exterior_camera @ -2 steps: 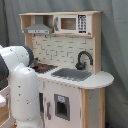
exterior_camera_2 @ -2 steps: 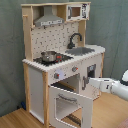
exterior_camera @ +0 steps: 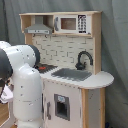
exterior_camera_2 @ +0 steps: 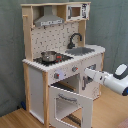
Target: Play with the kitchen
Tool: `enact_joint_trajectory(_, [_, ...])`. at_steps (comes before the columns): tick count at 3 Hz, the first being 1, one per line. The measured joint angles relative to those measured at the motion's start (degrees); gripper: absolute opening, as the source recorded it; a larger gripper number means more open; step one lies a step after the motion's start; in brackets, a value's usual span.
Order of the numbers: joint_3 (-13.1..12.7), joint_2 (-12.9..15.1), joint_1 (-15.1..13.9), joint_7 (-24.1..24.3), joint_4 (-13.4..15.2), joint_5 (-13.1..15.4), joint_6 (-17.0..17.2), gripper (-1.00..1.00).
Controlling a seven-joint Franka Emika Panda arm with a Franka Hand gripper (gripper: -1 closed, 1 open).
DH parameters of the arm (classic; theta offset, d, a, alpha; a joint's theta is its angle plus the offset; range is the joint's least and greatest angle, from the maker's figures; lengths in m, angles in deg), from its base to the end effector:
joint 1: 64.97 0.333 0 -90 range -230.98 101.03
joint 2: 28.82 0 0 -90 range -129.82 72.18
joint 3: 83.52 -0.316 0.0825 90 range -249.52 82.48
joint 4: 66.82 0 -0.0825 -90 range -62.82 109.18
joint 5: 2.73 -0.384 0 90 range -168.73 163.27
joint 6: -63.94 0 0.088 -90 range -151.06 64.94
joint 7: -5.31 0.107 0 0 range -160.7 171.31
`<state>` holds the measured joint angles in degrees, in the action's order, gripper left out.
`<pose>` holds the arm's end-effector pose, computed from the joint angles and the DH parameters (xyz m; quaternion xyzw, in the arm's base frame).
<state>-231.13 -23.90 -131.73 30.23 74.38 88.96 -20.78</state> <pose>0.1837 0.4131 0.3694 0.4421 0.5327 0.3417 0.6356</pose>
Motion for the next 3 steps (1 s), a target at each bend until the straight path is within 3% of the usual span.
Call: enact_joint_trajectory(3, [1.58, 0.18, -7.06, 14.71, 6.62, 6.73, -3.29, 1.0])
